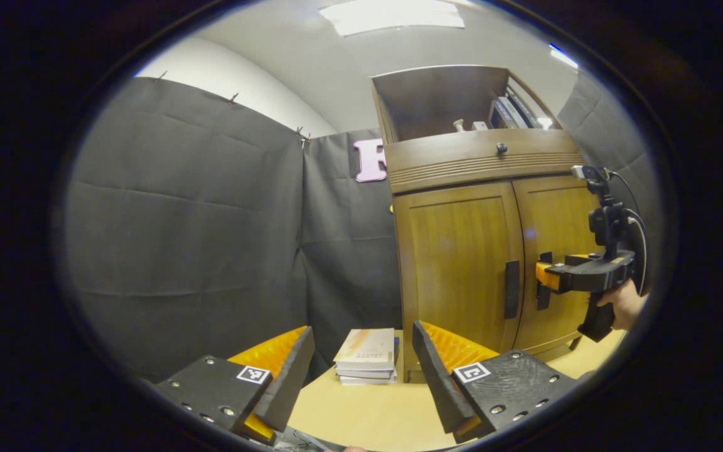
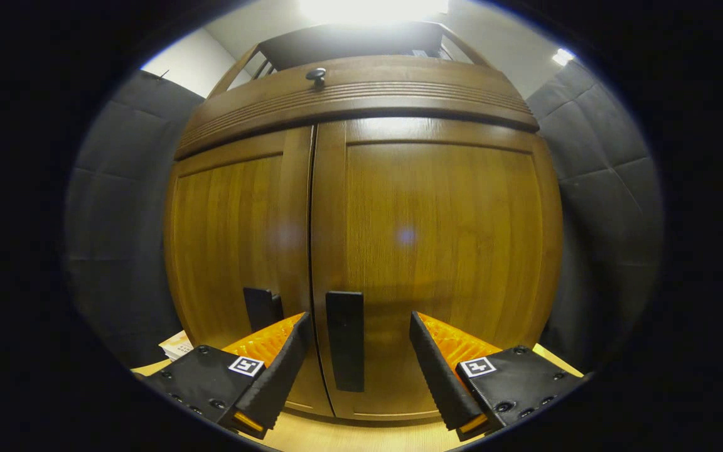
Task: Open the right door of the double-door shoe cabinet with the right hand, and open the left door with the left hand.
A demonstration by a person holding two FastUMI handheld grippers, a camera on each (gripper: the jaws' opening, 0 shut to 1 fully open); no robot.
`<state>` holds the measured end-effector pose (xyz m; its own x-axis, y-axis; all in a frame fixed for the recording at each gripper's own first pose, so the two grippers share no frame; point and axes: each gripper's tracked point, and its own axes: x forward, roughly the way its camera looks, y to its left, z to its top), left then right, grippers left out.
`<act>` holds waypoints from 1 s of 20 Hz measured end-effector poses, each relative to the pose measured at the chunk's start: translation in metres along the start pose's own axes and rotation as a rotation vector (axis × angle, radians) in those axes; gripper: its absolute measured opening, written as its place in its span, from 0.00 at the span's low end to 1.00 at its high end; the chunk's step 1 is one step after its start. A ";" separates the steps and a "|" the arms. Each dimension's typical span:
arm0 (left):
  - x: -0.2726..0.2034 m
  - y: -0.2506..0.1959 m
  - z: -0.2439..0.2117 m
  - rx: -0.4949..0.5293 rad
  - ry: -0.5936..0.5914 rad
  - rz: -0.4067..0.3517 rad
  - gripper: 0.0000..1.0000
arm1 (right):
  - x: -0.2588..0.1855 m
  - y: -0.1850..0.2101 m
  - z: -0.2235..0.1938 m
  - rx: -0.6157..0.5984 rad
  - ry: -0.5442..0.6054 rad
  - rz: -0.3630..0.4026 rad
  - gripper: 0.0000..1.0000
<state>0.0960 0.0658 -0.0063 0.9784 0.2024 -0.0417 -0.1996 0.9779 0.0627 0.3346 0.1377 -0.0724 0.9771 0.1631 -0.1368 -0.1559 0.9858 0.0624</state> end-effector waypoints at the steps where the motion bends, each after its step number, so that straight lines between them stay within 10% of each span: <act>1: 0.000 0.001 0.001 0.001 0.002 0.006 0.91 | 0.002 0.001 -0.003 0.000 0.011 0.001 0.98; 5: -0.001 0.002 0.001 0.003 0.016 0.021 0.91 | 0.011 0.005 -0.016 0.000 0.044 0.013 0.89; 14: -0.004 0.005 0.002 0.011 0.036 0.045 0.91 | 0.017 0.015 -0.022 0.010 0.069 0.040 0.12; 20: -0.004 0.001 0.007 0.008 0.014 0.013 0.91 | 0.000 0.016 -0.024 0.029 0.103 0.070 0.16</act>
<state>0.0919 0.0657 0.0014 0.9749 0.2160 -0.0543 -0.2120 0.9747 0.0710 0.3290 0.1543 -0.0954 0.9436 0.2363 -0.2321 -0.2175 0.9705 0.1036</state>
